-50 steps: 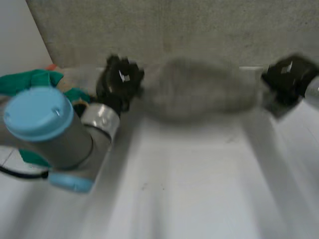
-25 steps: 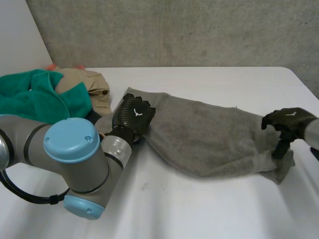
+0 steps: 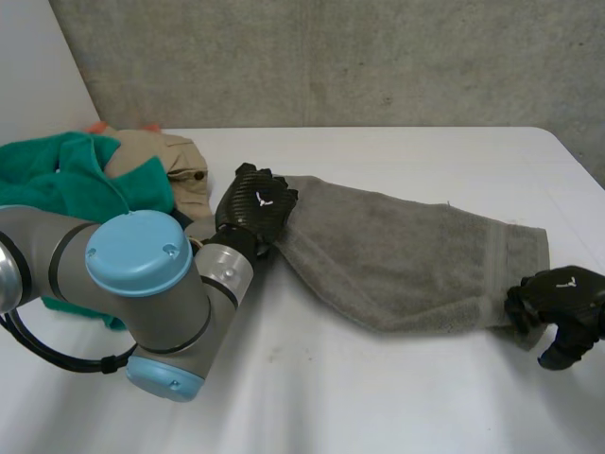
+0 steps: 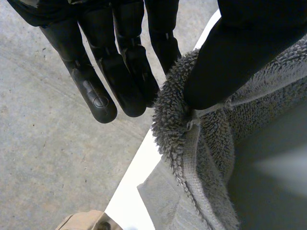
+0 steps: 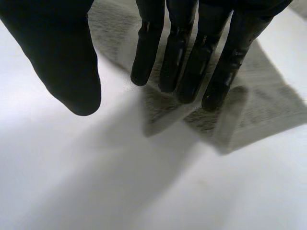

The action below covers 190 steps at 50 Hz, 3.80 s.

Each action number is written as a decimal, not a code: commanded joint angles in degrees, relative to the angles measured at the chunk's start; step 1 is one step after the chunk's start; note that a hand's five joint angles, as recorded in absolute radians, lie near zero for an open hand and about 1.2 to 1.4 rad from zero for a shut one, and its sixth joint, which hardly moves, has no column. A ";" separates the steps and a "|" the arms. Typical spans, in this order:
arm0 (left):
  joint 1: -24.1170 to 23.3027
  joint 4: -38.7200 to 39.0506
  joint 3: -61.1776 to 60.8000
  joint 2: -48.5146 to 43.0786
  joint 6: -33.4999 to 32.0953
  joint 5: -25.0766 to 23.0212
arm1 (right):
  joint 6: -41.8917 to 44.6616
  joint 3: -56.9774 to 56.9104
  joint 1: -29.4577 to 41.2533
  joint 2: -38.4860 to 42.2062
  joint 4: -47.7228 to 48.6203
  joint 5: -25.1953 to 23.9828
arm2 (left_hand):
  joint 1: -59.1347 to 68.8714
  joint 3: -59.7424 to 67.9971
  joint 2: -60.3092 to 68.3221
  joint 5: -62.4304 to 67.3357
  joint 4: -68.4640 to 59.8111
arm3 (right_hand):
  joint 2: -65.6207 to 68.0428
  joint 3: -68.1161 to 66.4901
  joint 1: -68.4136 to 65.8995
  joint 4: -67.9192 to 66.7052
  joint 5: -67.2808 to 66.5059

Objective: Fold the laundry.

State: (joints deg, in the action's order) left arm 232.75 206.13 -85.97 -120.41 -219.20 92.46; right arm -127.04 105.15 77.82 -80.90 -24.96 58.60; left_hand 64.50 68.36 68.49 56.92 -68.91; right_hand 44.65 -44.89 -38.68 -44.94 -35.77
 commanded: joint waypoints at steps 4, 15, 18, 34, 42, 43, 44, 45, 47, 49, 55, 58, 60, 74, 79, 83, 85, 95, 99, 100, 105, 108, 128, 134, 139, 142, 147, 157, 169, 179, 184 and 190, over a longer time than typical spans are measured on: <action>-0.02 -0.29 -0.69 -0.09 0.09 0.00 | -6.63 -1.97 4.70 6.01 15.37 0.20 | 15.50 11.64 11.51 13.08 -11.09 | -6.97 7.21 1.01 7.27 8.09; 0.51 -0.29 -0.70 -2.02 0.00 -0.09 | -7.52 -5.92 9.89 15.15 20.74 1.34 | 15.50 11.64 11.51 13.08 -11.09 | -6.81 7.05 0.84 7.11 7.93; 0.60 -0.29 -0.70 -1.93 0.00 -0.09 | -7.43 -7.41 10.15 17.17 21.27 2.30 | 15.50 11.64 11.51 13.08 -11.09 | -6.81 7.05 0.84 7.11 7.93; 0.77 -0.38 -0.87 -1.93 0.00 -0.09 | -7.95 -12.51 10.86 19.73 21.97 5.29 | 15.50 11.64 11.51 13.08 -11.09 | 35.35 -35.11 -41.32 -35.06 -34.23; 0.86 -3.80 -2.45 -3.07 0.17 -0.18 | -12.00 -13.31 9.89 13.95 19.87 9.23 | -20.33 -24.19 -24.32 -22.75 24.74 | 35.35 -35.11 -41.32 -35.06 -34.23; 0.95 -4.33 -2.63 -3.08 0.17 -0.18 | -12.17 -13.48 9.72 12.97 18.82 9.86 | -28.13 -32.00 -32.12 -30.55 32.55 | 35.35 -35.11 -41.32 -35.06 -34.23; 1.12 -4.77 -2.80 -3.08 0.17 -0.18 | -12.26 -13.57 9.63 12.44 18.03 10.21 | -32.88 -36.74 -36.86 -35.29 37.29 | 35.35 -35.11 -41.32 -35.06 -34.23; 1.73 -5.47 -3.24 -3.08 0.35 -0.18 | -12.17 -13.83 8.50 11.39 16.36 11.17 | -33.09 -36.95 -37.08 -35.50 37.50 | 35.35 -35.11 -41.32 -35.06 -34.23; 2.70 -5.83 -3.86 -3.08 0.35 -0.18 | -12.09 -14.27 6.48 10.94 14.77 11.97 | -33.26 -37.12 -37.25 -35.67 37.67 | 35.35 -35.11 -41.32 -35.06 -34.23; 4.54 -5.74 -5.34 -2.64 0.44 -0.35 | -11.82 -14.62 4.02 10.50 13.63 12.76 | -33.93 -37.79 -37.91 -36.34 38.34 | 35.35 -35.11 -41.32 -35.06 -34.23; 7.71 -5.74 -7.11 -1.67 2.02 -0.35 | -11.82 -14.80 1.54 10.50 13.62 12.59 | -36.12 -39.98 -40.11 -38.53 40.53 | 35.35 -35.11 -41.32 -35.06 -34.23; 8.59 -5.83 -7.64 -1.76 3.51 -0.26 | -12.17 -14.98 0.93 10.67 13.71 12.50 | -35.78 -39.65 -39.77 -38.20 40.20 | 35.35 -35.11 -41.32 -35.06 -34.23; 9.47 -5.92 -8.42 -1.67 3.95 -0.44 | -12.35 -14.98 0.14 10.76 13.80 12.50 | -35.45 -39.31 -39.44 -37.86 39.86 | 35.35 -35.11 -41.32 -35.06 -34.23; 10.62 -6.09 -13.52 2.55 3.78 -3.25 | -12.61 -14.71 -0.13 11.03 15.11 12.15 | -34.60 -38.47 -38.59 -37.02 39.02 | 35.35 -35.11 -41.32 -35.06 -34.23; 10.88 -7.93 -14.76 3.69 3.69 -6.24 | -12.61 -14.89 -0.13 11.73 16.96 11.89 | -35.11 -38.97 -39.10 -37.52 39.52 | 35.35 -35.11 -41.32 -35.06 -34.23; 11.32 -9.78 -14.76 3.52 3.69 -6.50 | -12.44 -14.80 0.05 11.99 17.05 12.15 | -34.78 -38.64 -38.76 -37.19 39.19 | 35.35 -35.11 -41.32 -35.06 -34.23; 11.49 -10.05 -14.84 3.25 3.69 -6.50 | -12.44 -14.71 0.05 11.99 17.05 12.15 | -33.77 -37.63 -37.76 -36.18 38.18 | 35.35 -35.11 -41.32 -35.06 -34.23; 11.67 -9.26 -14.06 1.42 3.69 -6.50 | -12.53 -14.27 0.13 12.70 17.23 11.97 | -31.09 -34.95 -35.08 -33.50 35.50 | 35.35 -35.11 -41.32 -35.06 -34.23; 11.67 -9.08 -12.57 -0.87 3.69 -6.59 | -12.44 -14.01 0.14 12.78 17.23 11.97 | -29.57 -33.43 -33.55 -31.98 33.98 | 35.35 -35.11 -41.32 -35.06 -34.23; 11.67 -9.08 -12.21 -1.05 3.69 -6.59 | -12.44 -14.01 0.14 12.78 17.23 11.97 | -28.89 -32.76 -32.88 -31.31 33.31 | 35.35 -35.11 -41.32 -35.06 -34.23; 11.67 -9.08 -10.80 -2.28 3.51 -6.50 | -12.44 -13.92 0.14 12.78 17.23 11.97 | -27.88 -31.74 -31.87 -30.29 32.29 | 35.35 -35.11 -41.32 -35.06 -34.23; 11.58 -9.00 -10.45 -3.08 3.34 -6.50 | -12.44 -13.83 0.14 12.78 17.23 11.97 | -27.04 -30.90 -31.03 -29.46 31.45 | 35.35 -35.11 -41.32 -35.06 -34.23; 11.32 -6.36 -5.71 -5.27 3.34 -6.68 | -12.44 -13.22 0.14 12.78 17.23 11.97 | -15.26 -19.13 -19.25 -17.68 19.68 | 35.35 -35.11 -41.32 -35.06 -34.23; 11.41 -6.36 -4.56 -5.89 3.34 -6.68 | -12.52 -13.22 0.14 12.78 17.23 12.06 | 0.48 -3.38 -3.51 -1.93 3.93 | 35.35 -35.11 -41.32 -35.06 -34.23; 11.23 -6.36 -4.74 -4.84 3.78 -5.98 | -12.44 -13.22 0.14 12.61 17.23 12.24 | 15.50 11.64 11.51 13.08 -11.09 | 35.35 -35.11 -41.32 -35.06 -34.23; 11.32 -6.97 -5.00 -1.95 3.78 -4.75 | -12.44 -13.39 -0.04 12.17 17.05 12.24 | 15.50 11.64 11.51 13.08 -11.09 | 35.35 -35.11 -41.32 -35.06 -34.23; 11.23 -8.02 -7.10 5.61 4.04 -1.50 | -11.47 -13.83 -0.04 8.14 14.51 12.85 | 15.50 11.64 11.51 13.08 -11.09 | 35.35 -35.11 -41.32 -35.06 -34.23; 9.74 -29.61 -16.42 26.26 2.81 0.35 | 6.51 -12.34 -5.74 -3.56 -7.35 12.76 | 15.50 11.64 11.51 13.08 -11.09 | 35.35 -35.11 -41.32 -35.06 -34.23; 8.33 -27.46 -11.35 12.32 2.72 0.53 | 11.48 -12.77 -4.18 7.85 -10.11 14.08 | 15.50 11.64 11.51 13.08 -11.09 | 35.35 -35.11 -41.32 -35.06 -34.23; 8.68 -17.62 18.70 -3.42 0.44 4.57 | -2.32 -34.56 5.40 16.30 6.31 22.25 | 15.50 11.64 11.51 13.08 -11.09 | 35.35 -35.11 -41.32 -35.06 -34.23; 8.60 -2.11 35.30 -5.71 -3.42 4.48 | -6.71 -45.28 8.92 15.95 24.37 23.40 | 15.50 11.64 11.51 13.08 -11.09 | 35.35 -35.11 -41.32 -35.06 -34.23; 8.42 10.78 41.49 -5.19 -3.25 4.40 | -12.87 -46.35 9.98 12.17 44.89 24.45 | 15.50 11.64 11.51 13.08 -11.09 | 35.35 -35.11 -41.32 -35.06 -34.23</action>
State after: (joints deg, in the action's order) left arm 241.30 201.96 -52.94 -126.22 -221.74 97.07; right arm -133.73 61.74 86.32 -64.95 -2.32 82.11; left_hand 65.14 68.08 68.36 55.62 -68.71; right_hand 67.15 -67.82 -54.57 -68.04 -56.93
